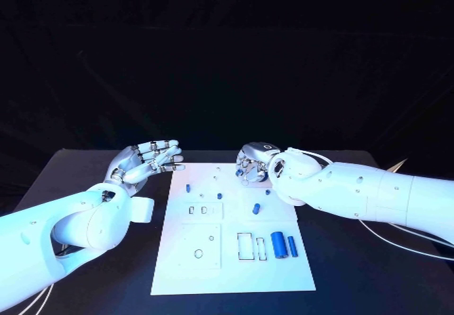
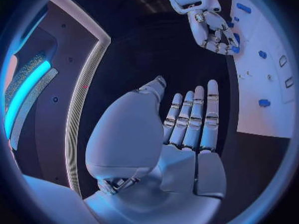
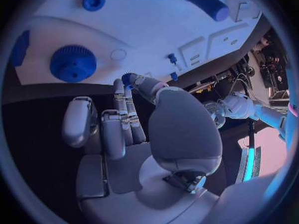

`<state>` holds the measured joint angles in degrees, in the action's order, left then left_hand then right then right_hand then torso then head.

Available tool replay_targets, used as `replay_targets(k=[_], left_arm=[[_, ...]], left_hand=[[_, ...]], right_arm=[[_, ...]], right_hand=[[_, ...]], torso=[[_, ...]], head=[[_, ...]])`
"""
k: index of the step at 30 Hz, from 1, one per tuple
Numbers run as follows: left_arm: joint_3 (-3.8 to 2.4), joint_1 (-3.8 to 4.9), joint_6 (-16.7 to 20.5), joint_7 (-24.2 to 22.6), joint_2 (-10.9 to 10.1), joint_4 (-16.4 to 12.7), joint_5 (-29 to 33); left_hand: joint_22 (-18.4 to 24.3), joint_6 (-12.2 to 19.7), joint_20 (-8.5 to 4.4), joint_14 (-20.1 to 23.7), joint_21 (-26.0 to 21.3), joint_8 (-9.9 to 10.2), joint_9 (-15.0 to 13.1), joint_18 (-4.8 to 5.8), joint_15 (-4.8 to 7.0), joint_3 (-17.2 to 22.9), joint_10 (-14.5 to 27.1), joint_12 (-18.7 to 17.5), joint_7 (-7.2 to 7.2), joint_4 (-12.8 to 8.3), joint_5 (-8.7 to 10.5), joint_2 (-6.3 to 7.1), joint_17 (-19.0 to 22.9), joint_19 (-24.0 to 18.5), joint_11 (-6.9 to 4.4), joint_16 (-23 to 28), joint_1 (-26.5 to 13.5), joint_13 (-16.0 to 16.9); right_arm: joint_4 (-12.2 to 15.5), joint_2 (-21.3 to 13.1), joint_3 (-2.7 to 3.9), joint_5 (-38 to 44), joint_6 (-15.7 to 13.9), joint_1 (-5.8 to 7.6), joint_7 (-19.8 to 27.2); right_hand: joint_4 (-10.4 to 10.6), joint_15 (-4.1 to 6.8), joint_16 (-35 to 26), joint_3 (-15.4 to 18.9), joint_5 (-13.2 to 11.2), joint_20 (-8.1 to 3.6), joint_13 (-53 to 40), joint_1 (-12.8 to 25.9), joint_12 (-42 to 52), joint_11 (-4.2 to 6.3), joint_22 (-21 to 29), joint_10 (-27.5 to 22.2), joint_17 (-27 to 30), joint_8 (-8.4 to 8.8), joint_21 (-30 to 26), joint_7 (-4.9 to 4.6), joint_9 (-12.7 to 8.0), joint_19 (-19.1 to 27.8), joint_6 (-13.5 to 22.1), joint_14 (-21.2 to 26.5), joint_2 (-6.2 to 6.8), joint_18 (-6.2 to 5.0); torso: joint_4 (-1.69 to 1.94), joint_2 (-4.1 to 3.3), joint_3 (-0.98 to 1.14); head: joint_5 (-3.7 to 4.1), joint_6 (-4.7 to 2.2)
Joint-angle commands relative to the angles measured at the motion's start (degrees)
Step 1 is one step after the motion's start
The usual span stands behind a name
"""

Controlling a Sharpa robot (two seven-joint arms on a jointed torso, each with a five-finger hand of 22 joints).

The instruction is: Assemble the parts on the task board

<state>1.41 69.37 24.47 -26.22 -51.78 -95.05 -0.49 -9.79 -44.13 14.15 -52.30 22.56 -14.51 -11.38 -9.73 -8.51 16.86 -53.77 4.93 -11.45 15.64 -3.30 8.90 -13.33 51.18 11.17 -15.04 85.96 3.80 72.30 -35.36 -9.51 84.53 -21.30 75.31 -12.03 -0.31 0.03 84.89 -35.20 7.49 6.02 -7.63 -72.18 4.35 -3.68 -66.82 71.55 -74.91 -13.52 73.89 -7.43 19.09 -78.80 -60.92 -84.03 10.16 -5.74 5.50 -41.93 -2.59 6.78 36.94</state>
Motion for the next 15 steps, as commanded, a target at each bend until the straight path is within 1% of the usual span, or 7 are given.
replay_targets(k=[1,6,9,10,13,14,15], left_arm=[[-0.06,0.11,-0.97,-0.25,0.10,-0.02,-0.04],[-0.06,0.12,-1.03,-0.26,0.14,-0.07,-0.04],[-0.06,0.12,-1.04,-0.26,0.17,-0.15,-0.04],[-0.06,0.12,-1.05,-0.25,0.19,-0.20,-0.04],[-0.07,0.13,-1.07,-0.26,0.24,-0.30,-0.03],[-0.08,0.13,-1.08,-0.26,0.26,-0.32,-0.03],[-0.09,0.14,-1.09,-0.26,0.30,-0.34,-0.03]], left_hand=[[-0.06,0.25,-0.11,-0.08,0.23,0.17,0.09,-0.61,-0.22,-0.12,0.29,-0.26,-2.48,-0.12,0.36,-0.09,-0.05,0.20,0.18,-0.34,0.48,-0.09],[-0.08,0.28,-0.11,-0.07,0.27,0.18,0.10,-0.60,-0.22,-0.08,0.30,-0.30,-2.46,-0.19,0.36,-0.12,-0.09,0.17,0.18,-0.34,0.60,-0.09],[-0.08,0.28,-0.11,-0.07,0.27,0.18,0.10,-0.60,-0.22,-0.08,0.30,-0.30,-2.46,-0.19,0.36,-0.12,-0.09,0.17,0.18,-0.34,0.60,-0.09],[-0.08,0.28,-0.12,-0.06,0.28,0.18,0.10,-0.60,-0.22,-0.06,0.29,-0.32,-2.43,-0.23,0.36,-0.14,-0.11,0.16,0.17,-0.34,0.66,-0.08],[-0.08,0.28,-0.12,-0.06,0.28,0.18,0.10,-0.60,-0.22,-0.06,0.29,-0.32,-2.43,-0.23,0.36,-0.14,-0.11,0.16,0.17,-0.34,0.66,-0.08],[-0.08,0.28,-0.12,-0.06,0.28,0.18,0.10,-0.60,-0.22,-0.06,0.29,-0.32,-2.43,-0.23,0.36,-0.14,-0.11,0.16,0.17,-0.34,0.66,-0.08],[-0.08,0.28,-0.12,-0.06,0.28,0.18,0.10,-0.60,-0.22,-0.06,0.29,-0.32,-2.43,-0.23,0.36,-0.14,-0.11,0.16,0.17,-0.34,0.66,-0.08]], right_arm=[[0.16,0.55,0.10,0.11,-3.15,0.29,-1.67],[-0.74,1.85,0.20,0.36,-3.84,0.51,-2.38],[-1.50,2.65,0.28,0.63,-4.36,0.58,-3.06],[-1.88,3.00,0.31,0.70,-4.50,0.59,-3.20],[-3.02,4.09,0.38,0.81,-4.68,0.62,-3.35],[-3.37,4.43,0.39,0.83,-4.69,0.63,-3.34],[-3.82,4.86,0.40,0.84,-4.69,0.63,-3.32]], right_hand=[[0.05,0.43,0.26,-0.23,0.37,-0.40,-0.08,-0.07,0.17,-0.16,-0.18,0.42,-2.96,-0.29,0.40,0.00,0.15,0.01,-0.32,-3.65,-0.54,0.96],[0.07,0.43,0.31,-0.25,0.37,-0.41,-0.09,-0.05,0.15,-0.17,-0.25,0.43,-3.07,-0.33,0.44,-0.01,0.19,-0.02,-0.34,-3.67,-0.60,0.98],[0.27,0.41,0.37,-0.36,0.37,-0.44,-0.12,0.13,0.07,-0.21,-0.44,0.45,-3.20,-0.39,0.55,-0.07,0.33,-0.09,-0.23,-3.70,-0.86,1.02],[0.27,0.41,0.41,-0.38,0.37,-0.44,-0.12,0.12,0.06,-0.20,-0.50,0.45,-3.28,-0.39,0.59,-0.07,0.34,-0.12,-0.22,-3.71,-0.88,1.03],[0.25,0.41,0.45,-0.38,0.37,-0.44,-0.12,0.12,0.03,-0.21,-0.50,0.42,-3.39,-0.39,0.59,-0.08,0.36,-0.12,-0.18,-3.73,-0.85,1.03],[0.25,0.41,0.45,-0.38,0.37,-0.44,-0.12,0.12,0.03,-0.21,-0.50,0.42,-3.39,-0.39,0.59,-0.08,0.36,-0.12,-0.18,-3.73,-0.85,1.03],[0.25,0.41,0.45,-0.38,0.37,-0.44,-0.12,0.12,0.03,-0.21,-0.50,0.42,-3.39,-0.39,0.59,-0.08,0.36,-0.12,-0.18,-3.73,-0.85,1.03]], torso=[[0.13,-0.08,-0.10],[0.28,-0.11,-0.16],[0.36,-0.17,-0.18],[0.33,-0.17,-0.17],[0.30,-0.21,-0.20],[0.23,-0.24,-0.17],[0.28,-0.28,-0.20]], head=[[0.28,-0.11],[-0.06,-0.02],[-0.17,-0.15],[-0.16,-0.13],[-0.56,-0.03],[-0.79,-0.07],[-0.85,-0.11]])
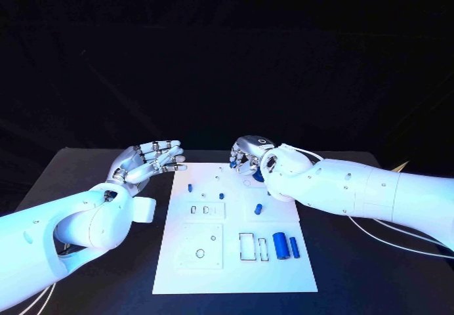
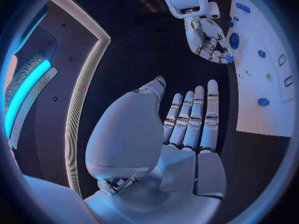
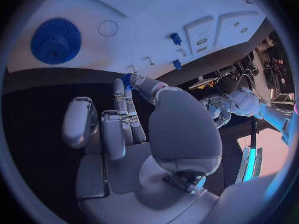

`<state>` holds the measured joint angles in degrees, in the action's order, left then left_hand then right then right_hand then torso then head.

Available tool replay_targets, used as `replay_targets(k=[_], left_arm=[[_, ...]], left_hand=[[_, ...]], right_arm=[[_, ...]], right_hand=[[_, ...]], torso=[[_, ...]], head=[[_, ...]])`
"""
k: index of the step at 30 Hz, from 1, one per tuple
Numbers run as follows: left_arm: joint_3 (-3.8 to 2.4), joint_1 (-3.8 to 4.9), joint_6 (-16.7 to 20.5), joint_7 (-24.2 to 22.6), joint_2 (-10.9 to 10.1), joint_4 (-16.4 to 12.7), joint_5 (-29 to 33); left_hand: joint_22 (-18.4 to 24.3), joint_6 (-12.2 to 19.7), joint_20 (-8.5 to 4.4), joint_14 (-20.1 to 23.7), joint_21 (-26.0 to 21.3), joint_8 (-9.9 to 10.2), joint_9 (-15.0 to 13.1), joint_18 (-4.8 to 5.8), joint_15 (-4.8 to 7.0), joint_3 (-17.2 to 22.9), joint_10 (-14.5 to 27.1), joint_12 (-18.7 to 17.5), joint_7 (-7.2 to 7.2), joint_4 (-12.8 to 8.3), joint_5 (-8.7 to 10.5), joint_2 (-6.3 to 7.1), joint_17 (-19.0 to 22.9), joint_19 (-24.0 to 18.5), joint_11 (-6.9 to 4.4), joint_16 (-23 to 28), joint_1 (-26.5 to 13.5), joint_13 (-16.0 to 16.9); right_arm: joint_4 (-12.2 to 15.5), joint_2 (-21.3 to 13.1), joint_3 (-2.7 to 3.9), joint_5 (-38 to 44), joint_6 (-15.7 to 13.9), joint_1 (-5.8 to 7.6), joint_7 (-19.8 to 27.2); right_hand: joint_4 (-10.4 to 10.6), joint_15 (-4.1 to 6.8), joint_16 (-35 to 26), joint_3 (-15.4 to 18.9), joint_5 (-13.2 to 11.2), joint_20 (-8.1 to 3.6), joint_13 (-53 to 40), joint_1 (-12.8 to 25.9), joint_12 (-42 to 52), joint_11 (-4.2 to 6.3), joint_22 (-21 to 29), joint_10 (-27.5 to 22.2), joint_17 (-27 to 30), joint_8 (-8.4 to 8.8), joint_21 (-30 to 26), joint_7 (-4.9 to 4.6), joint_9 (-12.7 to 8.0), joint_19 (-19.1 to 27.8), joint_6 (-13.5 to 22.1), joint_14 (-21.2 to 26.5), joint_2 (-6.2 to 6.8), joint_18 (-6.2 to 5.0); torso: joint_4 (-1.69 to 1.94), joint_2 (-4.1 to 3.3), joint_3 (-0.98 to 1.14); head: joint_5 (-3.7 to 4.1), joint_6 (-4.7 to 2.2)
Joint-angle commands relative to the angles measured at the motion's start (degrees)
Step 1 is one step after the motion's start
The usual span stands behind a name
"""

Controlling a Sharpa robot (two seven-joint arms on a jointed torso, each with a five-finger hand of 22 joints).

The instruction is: Assemble the parts on the task board

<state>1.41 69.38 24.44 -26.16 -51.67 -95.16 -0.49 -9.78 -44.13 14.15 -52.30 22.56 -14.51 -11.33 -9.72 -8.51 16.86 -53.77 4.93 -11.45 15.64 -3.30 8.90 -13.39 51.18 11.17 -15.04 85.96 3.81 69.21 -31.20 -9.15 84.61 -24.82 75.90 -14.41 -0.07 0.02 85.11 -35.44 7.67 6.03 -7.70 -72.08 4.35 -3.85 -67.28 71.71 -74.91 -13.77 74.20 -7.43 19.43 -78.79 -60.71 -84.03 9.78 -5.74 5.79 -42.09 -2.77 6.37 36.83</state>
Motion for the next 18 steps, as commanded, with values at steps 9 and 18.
replay_targets(k=[9,18], left_arm=[[-0.19,0.21,-1.14,-0.28,0.53,-0.48,-0.04],[-0.38,0.36,-1.26,-0.36,0.73,-0.69,-0.04]], left_hand=[[-0.11,0.27,-0.12,-0.05,0.32,0.17,0.05,-0.60,-0.22,-0.03,0.26,-0.33,-2.38,-0.29,0.36,-0.16,-0.09,0.13,0.16,-0.34,0.76,-0.07],[-0.11,0.27,-0.12,-0.05,0.32,0.17,0.05,-0.60,-0.22,-0.03,0.26,-0.33,-2.38,-0.29,0.36,-0.16,-0.09,0.13,0.16,-0.34,0.76,-0.07]], right_arm=[[-3.90,3.58,0.06,0.77,-0.73,-0.16,-0.97],[-5.74,5.27,0.05,0.64,-0.28,-0.51,-0.88]], right_hand=[[-0.06,0.41,0.24,-0.15,0.18,-0.45,-0.05,0.03,-0.07,-0.07,-0.07,0.18,-3.40,-0.14,0.28,-0.13,0.09,-0.12,-0.23,-3.74,-0.36,1.03],[-0.06,0.38,0.25,-0.18,0.17,-0.45,-0.04,0.07,-0.18,-0.13,-0.08,0.06,-3.39,-0.13,0.28,-0.19,0.16,-0.11,-0.07,-3.74,-0.33,1.03]], torso=[[0.47,-0.27,-0.15],[0.94,-0.61,-0.43]], head=[[-0.39,-0.08],[-0.31,-0.03]])
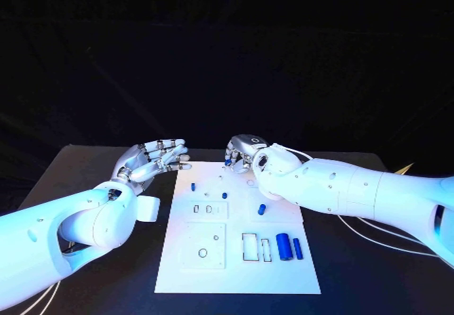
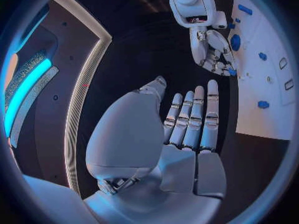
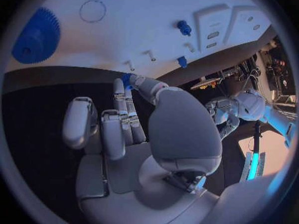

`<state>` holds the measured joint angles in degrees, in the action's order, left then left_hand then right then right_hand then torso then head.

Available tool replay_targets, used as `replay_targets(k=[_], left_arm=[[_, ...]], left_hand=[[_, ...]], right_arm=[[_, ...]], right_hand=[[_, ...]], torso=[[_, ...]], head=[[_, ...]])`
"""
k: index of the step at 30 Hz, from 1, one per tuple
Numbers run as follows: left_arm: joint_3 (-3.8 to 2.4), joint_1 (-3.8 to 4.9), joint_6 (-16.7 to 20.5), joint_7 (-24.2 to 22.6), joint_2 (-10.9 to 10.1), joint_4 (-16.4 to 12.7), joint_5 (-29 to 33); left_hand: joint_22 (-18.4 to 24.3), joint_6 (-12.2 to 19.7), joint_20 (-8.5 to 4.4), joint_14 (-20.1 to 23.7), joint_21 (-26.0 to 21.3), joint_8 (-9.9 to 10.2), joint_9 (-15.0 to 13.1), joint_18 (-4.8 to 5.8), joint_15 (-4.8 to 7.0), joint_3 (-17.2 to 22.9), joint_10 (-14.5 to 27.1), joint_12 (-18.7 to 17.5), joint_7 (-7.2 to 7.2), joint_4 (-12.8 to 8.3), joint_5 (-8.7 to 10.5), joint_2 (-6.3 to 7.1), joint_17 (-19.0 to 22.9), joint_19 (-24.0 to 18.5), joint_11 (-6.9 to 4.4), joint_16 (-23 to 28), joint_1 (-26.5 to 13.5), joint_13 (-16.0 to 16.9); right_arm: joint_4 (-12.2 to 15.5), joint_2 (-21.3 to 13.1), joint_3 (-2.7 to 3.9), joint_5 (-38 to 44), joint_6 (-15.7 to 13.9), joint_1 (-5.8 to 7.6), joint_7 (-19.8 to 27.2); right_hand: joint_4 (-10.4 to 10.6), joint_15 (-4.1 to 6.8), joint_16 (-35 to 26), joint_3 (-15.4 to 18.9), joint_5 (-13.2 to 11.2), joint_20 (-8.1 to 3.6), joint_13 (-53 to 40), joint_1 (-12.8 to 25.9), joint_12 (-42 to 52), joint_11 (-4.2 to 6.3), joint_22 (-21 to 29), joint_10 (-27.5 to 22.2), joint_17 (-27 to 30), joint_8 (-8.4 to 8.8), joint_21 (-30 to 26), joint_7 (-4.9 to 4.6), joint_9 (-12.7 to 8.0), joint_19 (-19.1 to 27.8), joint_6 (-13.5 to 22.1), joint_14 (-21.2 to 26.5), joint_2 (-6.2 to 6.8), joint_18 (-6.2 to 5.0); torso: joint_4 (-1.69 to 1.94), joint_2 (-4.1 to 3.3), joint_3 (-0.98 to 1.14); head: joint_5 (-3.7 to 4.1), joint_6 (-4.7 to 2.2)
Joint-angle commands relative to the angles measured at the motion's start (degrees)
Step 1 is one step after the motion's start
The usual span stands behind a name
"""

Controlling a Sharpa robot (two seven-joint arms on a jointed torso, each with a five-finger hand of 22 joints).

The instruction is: Assemble the parts on the task board

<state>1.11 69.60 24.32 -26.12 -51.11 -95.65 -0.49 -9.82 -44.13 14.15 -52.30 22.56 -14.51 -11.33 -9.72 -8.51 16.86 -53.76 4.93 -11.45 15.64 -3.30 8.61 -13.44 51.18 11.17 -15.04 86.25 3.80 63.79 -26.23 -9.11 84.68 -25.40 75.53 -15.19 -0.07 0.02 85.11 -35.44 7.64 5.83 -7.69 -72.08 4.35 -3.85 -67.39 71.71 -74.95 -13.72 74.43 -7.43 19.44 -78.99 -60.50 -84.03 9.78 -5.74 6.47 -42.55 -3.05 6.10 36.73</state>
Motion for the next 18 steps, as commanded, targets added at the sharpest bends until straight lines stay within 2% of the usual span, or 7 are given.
replay_targets(k=[1,4,14,18], left_arm=[[-0.10,0.16,-1.17,-0.42,0.20,-0.20,-0.04],[-0.14,0.23,-1.21,-0.44,0.25,-0.24,-0.04],[-0.19,0.47,-1.22,-0.44,0.34,-0.21,-0.04],[-0.19,0.54,-1.20,-0.42,0.39,-0.09,-0.04]], left_hand=[[-0.08,0.25,-0.13,-0.03,0.35,0.16,0.05,-0.60,-0.21,-0.01,0.22,-0.35,-2.35,-0.33,0.37,0.11,-0.09,0.11,0.15,-0.34,0.53,-0.06],[-0.08,0.25,-0.13,-0.02,0.35,0.15,0.05,-0.60,-0.21,-0.02,0.22,-0.35,-2.34,-0.33,0.37,0.13,-0.09,0.11,0.14,-0.34,0.52,-0.06],[-0.09,0.24,-0.12,0.00,0.38,0.14,0.05,-0.59,-0.21,-0.10,0.19,-0.36,-2.31,-0.33,0.38,0.22,-0.13,0.08,0.14,-0.34,0.48,-0.05],[-0.10,0.24,-0.12,0.00,0.38,0.14,0.05,-0.59,-0.21,-0.11,0.18,-0.37,-2.31,-0.33,0.38,0.22,-0.14,0.07,0.13,-0.34,0.48,-0.05]], right_arm=[[-0.43,0.41,0.00,0.53,0.33,-0.20,-0.07],[-0.75,0.74,-0.02,0.42,0.38,-0.44,0.01],[-1.62,1.32,-0.05,0.31,0.78,-0.99,0.22],[-1.75,1.42,-0.05,0.27,0.86,-1.05,0.29]], right_hand=[[-0.06,0.38,0.25,-0.18,0.19,-0.25,-0.05,0.07,-0.18,-0.13,0.04,0.06,-3.34,-0.18,0.05,-0.19,0.15,0.09,-0.27,-3.74,-0.33,1.04],[-0.06,0.35,0.26,-0.18,0.19,-0.24,-0.05,0.11,-0.25,-0.16,0.05,0.00,-3.36,-0.17,0.03,-0.23,0.19,0.11,-0.16,-3.74,-0.28,1.03],[-0.06,0.35,0.26,-0.18,0.19,-0.24,-0.05,0.11,-0.25,-0.16,0.05,0.00,-3.36,-0.17,0.03,-0.23,0.19,0.11,-0.16,-3.74,-0.28,1.03],[-0.06,0.35,0.26,-0.18,0.19,-0.24,-0.05,0.11,-0.25,-0.16,0.05,0.00,-3.36,-0.17,0.03,-0.23,0.19,0.11,-0.16,-3.74,-0.28,1.03]], torso=[[0.30,-0.18,-0.17],[0.21,-0.16,-0.13],[0.27,-0.31,-0.19],[0.14,-0.26,-0.18]], head=[[-0.03,0.10],[-0.13,0.20],[-0.36,0.20],[-0.48,0.12]])
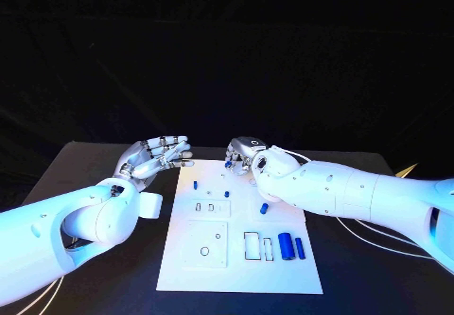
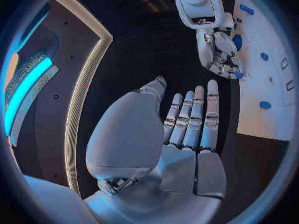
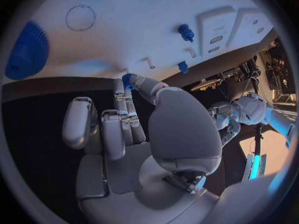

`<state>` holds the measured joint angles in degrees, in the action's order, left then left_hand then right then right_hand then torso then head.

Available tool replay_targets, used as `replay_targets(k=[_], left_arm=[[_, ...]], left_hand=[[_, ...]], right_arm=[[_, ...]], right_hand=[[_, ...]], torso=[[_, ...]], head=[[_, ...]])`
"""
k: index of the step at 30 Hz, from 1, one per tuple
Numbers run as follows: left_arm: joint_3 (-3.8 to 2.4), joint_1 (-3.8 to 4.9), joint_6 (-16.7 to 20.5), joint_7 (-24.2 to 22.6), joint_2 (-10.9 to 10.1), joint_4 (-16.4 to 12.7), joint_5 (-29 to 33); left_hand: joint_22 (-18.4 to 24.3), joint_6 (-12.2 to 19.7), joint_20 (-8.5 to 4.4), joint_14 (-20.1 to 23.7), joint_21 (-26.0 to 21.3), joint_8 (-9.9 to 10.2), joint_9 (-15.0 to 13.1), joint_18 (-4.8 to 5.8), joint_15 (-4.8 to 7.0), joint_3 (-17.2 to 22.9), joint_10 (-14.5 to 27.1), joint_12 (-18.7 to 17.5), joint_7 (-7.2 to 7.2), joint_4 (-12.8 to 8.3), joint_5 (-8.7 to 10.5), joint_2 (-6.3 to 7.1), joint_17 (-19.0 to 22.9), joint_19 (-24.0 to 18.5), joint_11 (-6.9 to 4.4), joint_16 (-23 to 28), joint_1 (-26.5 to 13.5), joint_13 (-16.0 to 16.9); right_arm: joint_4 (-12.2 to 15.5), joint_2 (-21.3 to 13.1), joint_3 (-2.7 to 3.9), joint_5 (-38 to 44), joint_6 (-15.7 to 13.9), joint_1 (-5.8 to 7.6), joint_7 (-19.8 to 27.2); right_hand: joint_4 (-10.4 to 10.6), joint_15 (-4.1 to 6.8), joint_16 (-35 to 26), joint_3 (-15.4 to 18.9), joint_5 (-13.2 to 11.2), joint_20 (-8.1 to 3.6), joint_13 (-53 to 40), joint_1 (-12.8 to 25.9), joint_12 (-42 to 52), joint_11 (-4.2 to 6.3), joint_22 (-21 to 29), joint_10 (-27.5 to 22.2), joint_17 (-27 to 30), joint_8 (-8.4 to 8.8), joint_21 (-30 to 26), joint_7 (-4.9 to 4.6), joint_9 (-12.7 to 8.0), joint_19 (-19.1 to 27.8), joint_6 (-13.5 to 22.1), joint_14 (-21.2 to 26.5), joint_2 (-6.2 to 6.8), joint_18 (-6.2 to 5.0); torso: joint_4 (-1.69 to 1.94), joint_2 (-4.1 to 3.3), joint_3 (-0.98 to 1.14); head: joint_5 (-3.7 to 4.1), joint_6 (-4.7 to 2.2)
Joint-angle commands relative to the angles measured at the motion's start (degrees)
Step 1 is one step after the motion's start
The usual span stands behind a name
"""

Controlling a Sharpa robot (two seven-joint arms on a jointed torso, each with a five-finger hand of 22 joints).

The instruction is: Assemble the parts on the task board

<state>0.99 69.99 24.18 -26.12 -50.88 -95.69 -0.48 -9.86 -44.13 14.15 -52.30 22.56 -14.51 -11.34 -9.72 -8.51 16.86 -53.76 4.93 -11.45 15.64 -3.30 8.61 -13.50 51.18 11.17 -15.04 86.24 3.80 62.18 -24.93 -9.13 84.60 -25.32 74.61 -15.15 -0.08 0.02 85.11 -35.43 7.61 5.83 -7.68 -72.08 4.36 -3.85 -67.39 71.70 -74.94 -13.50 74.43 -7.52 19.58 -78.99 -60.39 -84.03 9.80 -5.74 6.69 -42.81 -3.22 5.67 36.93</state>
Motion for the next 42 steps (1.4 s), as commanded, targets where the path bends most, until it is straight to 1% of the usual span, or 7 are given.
replay_targets(k=[1,15,20,32,36,38,42], left_arm=[[-0.07,0.17,-1.07,-0.42,0.17,-0.03,-0.04],[-0.08,0.33,-1.10,-0.41,0.43,0.14,-0.04],[-0.08,0.37,-1.11,-0.40,0.49,0.26,-0.04],[-0.08,0.47,-1.17,-0.36,0.60,0.60,-0.04],[-0.08,0.50,-1.18,-0.34,0.61,0.68,-0.04],[-0.08,0.51,-1.16,-0.35,0.61,0.70,-0.04],[-0.08,0.52,-0.89,-0.52,0.61,0.84,-0.04]], left_hand=[[-0.05,0.23,-0.13,0.00,0.39,0.14,0.05,-0.58,-0.21,-0.12,0.17,-0.37,-2.30,-0.33,0.38,0.23,-0.08,0.06,0.13,-0.34,0.47,-0.05],[-0.06,0.20,-0.13,0.02,0.42,0.12,0.04,-0.58,-0.21,-0.16,0.13,-0.39,-2.27,-0.38,0.37,0.28,-0.12,0.03,0.11,-0.34,0.51,-0.04],[-0.06,0.20,-0.13,0.02,0.42,0.12,0.04,-0.58,-0.21,-0.16,0.13,-0.39,-2.27,-0.38,0.37,0.28,-0.12,0.03,0.11,-0.34,0.51,-0.04],[-0.08,0.17,-0.14,0.04,0.46,0.09,0.03,-0.58,-0.20,-0.20,0.08,-0.40,-2.23,-0.44,0.37,0.32,-0.18,0.00,0.10,-0.34,0.56,-0.03],[-0.08,0.17,-0.14,0.04,0.46,0.09,0.03,-0.58,-0.20,-0.20,0.08,-0.40,-2.23,-0.44,0.37,0.32,-0.18,0.00,0.10,-0.34,0.56,-0.03],[-0.08,0.17,-0.14,0.04,0.46,0.09,0.03,-0.58,-0.20,-0.20,0.08,-0.40,-2.23,-0.44,0.37,0.32,-0.18,0.00,0.10,-0.34,0.56,-0.03],[-0.08,0.17,-0.14,0.04,0.46,0.09,0.03,-0.58,-0.20,-0.20,0.08,-0.40,-2.23,-0.44,0.37,0.32,-0.18,0.00,0.10,-0.34,0.56,-0.03]], right_arm=[[-0.15,0.14,-0.03,0.34,0.79,-0.14,0.26],[-1.12,0.77,-0.04,0.03,0.96,-0.18,0.64],[-0.87,0.88,-0.04,-0.20,0.90,-0.18,1.02],[-0.82,0.94,-0.04,-0.53,0.90,-0.16,1.12],[-0.94,0.99,-0.04,-0.69,0.95,-0.15,0.98],[-1.00,1.04,-0.04,-0.90,1.04,-0.14,0.87],[-1.06,1.10,-0.04,-1.26,1.40,-0.11,0.74]], right_hand=[[-0.06,0.36,0.26,-0.19,0.22,-0.24,-0.06,0.12,-0.25,-0.16,0.05,0.00,-3.37,-0.38,0.04,-0.15,0.05,0.10,-0.27,-3.74,-0.30,1.03],[0.07,0.10,0.27,-0.20,0.20,-0.09,-0.03,0.60,-0.66,-0.49,0.31,-0.66,-3.28,-0.21,-0.23,-0.51,0.33,0.34,0.67,-3.71,0.08,0.98],[0.09,0.02,0.29,-0.17,0.19,-0.02,-0.04,0.75,-0.68,-0.58,0.36,-0.80,-3.30,-0.13,-0.30,-0.64,0.39,0.40,0.95,-3.71,0.30,0.96],[0.17,-0.44,0.36,-0.34,0.22,0.36,0.11,1.16,-0.82,-1.13,0.69,-2.29,-3.31,0.40,-0.68,-1.23,0.58,0.72,2.36,-3.69,1.07,0.87],[0.32,-0.88,0.30,-0.48,0.22,0.75,0.26,1.51,-0.84,-1.64,1.23,-3.70,-3.07,1.36,-1.20,-1.77,0.47,1.11,4.12,-3.60,1.72,0.74],[0.62,-1.42,-0.08,-0.21,0.22,1.25,0.61,2.10,-0.85,-2.28,3.04,-6.42,-2.13,3.69,-2.69,-2.28,-0.21,2.13,7.91,-3.30,2.86,0.34],[0.71,-1.38,-0.35,0.86,0.12,1.36,0.71,2.13,-0.53,-2.17,4.72,-8.06,-1.53,5.30,-4.22,-2.27,-0.58,2.95,10.46,-3.09,3.77,-0.06]], torso=[[-0.12,0.00,-0.03],[0.01,-0.08,-0.12],[-0.16,-0.08,-0.10],[-0.12,-0.10,-0.20],[-0.13,-0.09,-0.22],[-0.13,-0.08,-0.22],[-0.17,-0.11,-0.23]], head=[[-0.05,-0.09],[-0.09,-0.05],[-0.27,0.08],[-0.52,0.25],[-0.52,0.26],[-0.53,0.25],[-0.59,0.26]])
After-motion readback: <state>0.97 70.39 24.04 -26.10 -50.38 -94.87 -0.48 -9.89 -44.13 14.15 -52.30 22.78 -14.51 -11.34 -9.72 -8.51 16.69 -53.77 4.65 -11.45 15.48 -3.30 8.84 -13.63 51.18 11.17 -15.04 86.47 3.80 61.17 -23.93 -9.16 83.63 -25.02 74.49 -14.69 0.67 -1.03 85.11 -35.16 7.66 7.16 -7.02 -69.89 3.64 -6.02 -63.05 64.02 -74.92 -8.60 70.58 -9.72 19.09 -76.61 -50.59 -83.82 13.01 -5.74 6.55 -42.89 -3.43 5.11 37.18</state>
